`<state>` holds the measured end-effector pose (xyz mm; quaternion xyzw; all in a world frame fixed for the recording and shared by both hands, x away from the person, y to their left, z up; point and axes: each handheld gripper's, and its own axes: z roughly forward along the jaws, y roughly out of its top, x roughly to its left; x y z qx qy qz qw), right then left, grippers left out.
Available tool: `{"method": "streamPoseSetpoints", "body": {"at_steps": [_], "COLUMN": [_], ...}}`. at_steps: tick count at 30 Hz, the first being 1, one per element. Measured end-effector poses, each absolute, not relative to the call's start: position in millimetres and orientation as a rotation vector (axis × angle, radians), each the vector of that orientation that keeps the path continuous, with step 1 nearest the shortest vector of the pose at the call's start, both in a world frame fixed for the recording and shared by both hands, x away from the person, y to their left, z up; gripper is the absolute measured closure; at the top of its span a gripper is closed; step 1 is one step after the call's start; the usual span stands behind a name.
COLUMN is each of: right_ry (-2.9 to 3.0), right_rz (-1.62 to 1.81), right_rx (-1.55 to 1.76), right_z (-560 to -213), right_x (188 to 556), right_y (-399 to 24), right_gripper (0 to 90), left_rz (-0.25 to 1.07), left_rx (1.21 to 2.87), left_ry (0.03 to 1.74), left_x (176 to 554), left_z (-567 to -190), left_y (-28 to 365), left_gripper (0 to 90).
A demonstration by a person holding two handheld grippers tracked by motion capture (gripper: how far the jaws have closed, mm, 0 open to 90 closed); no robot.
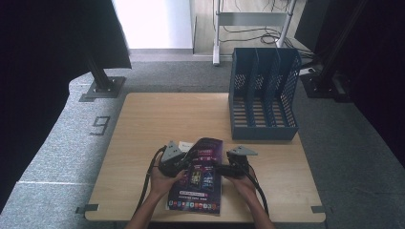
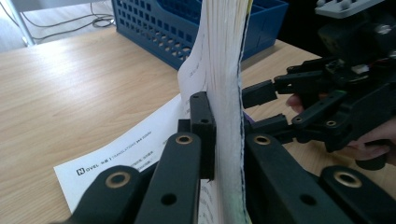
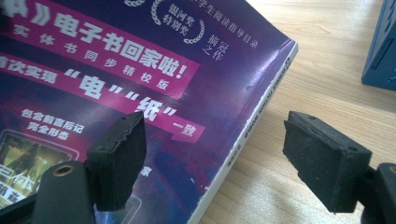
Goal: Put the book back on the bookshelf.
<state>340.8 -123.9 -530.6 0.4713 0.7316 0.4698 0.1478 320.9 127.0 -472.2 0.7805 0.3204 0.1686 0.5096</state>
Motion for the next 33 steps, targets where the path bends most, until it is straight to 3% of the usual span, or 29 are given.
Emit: {"method": "streamPoseSetpoints", "body": {"at_steps": [16, 33], "right_ry": [2.166, 2.158], "right_rz": [1.4, 1.362], "right_rx": [1.341, 1.349], "right_z": [-532.5, -532.7], "right_x": [341.4, 340.0], "right_y": [-121.3, -120.0], "right_gripper": [21.2, 25.9], "left_rz": [0.402, 0.388], "left_rx": [1.877, 1.911], "left_ry": [0.752, 0.855], "left_x": [317.2, 333.8], "left_z": [-468.8, -490.9], "left_y": [123.8, 127.4], "left_gripper": [86.9, 86.5]}}
